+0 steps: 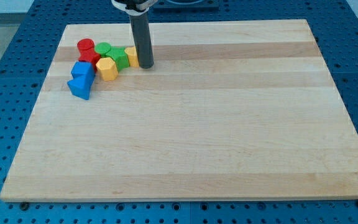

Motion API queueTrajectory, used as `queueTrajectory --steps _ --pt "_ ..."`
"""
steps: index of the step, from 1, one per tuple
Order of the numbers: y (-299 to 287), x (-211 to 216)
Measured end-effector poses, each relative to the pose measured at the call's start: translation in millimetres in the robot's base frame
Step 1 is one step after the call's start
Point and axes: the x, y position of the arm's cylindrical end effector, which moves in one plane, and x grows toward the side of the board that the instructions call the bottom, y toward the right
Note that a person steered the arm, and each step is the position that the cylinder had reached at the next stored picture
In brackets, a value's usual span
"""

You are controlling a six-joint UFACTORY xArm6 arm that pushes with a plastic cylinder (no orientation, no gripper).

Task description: Slide the blue triangle to the bottom right of the blue cube

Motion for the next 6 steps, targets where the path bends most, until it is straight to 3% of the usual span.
queueTrajectory --steps 2,3,4,6 --pt "-1.5 0.0" --pt "-31.3 68.8" --pt "-40.7 108.5" --pt "-126.5 131.3"
